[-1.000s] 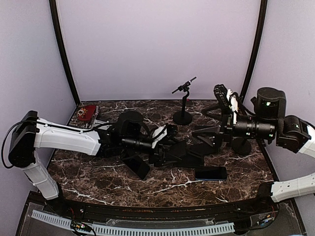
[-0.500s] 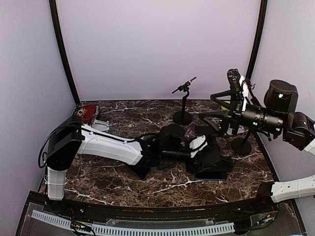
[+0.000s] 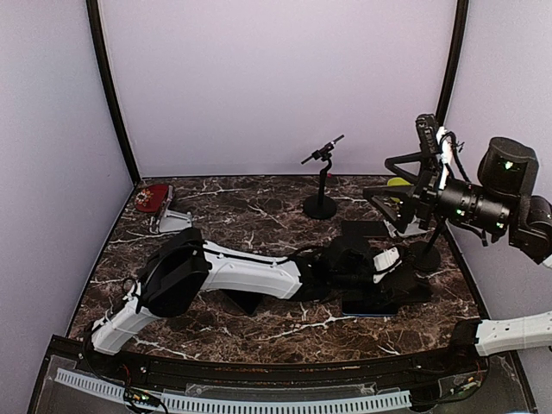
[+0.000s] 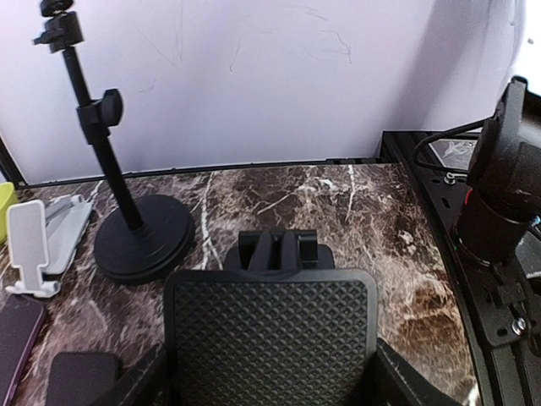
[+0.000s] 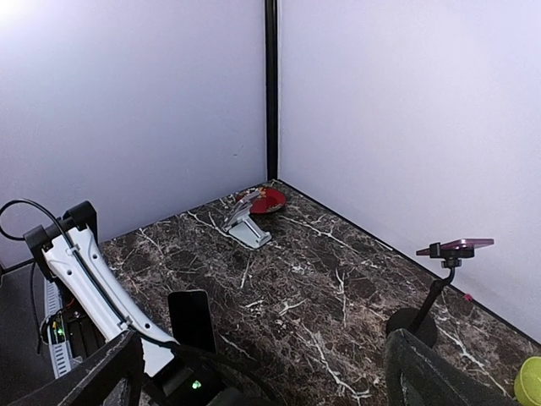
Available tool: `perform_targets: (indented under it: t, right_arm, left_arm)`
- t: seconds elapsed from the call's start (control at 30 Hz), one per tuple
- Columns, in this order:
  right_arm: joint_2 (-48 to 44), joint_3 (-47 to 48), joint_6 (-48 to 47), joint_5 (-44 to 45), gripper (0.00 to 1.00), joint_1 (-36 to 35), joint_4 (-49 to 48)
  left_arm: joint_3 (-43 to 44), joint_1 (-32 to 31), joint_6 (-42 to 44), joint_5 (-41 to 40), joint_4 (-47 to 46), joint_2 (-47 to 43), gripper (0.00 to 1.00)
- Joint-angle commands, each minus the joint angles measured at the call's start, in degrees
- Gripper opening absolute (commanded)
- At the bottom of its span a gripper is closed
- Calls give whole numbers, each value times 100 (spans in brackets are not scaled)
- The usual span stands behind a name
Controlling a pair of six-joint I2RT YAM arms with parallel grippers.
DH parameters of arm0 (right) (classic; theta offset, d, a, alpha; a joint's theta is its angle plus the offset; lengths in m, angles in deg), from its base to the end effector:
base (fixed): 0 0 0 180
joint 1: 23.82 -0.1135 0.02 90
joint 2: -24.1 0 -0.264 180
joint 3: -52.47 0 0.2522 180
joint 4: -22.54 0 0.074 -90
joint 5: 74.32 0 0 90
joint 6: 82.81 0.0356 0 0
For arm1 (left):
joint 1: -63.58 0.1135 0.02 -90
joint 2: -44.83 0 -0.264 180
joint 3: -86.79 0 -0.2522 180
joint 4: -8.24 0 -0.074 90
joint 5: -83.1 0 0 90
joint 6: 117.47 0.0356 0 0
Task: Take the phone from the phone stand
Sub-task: Place the phone stand in the corner of the board.
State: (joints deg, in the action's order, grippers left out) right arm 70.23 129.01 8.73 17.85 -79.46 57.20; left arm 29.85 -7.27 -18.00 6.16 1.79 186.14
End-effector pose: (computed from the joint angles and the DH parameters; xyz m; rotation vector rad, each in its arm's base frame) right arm 0.0936 0.1345 0.4234 -0.7447 1.5239 0.7252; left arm 0.1800 -0.5429 0.1773 1.3387 1.3167 -0.9596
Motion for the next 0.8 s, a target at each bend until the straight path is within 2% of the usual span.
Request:
perform_targets:
  t: [0.0, 0.37, 0.77]
  right_arm:
    - [-72, 190, -29, 101, 99, 53, 54]
    - [-142, 202, -48, 111, 99, 62, 167]
    - [-153, 180, -31, 66, 99, 62, 211]
  left_arm:
    - [957, -106, -130, 90, 132, 451, 15]
    - [3040, -241, -246, 154, 337, 1831, 15]
    - [3305, -286, -656, -54, -840, 2427, 16]
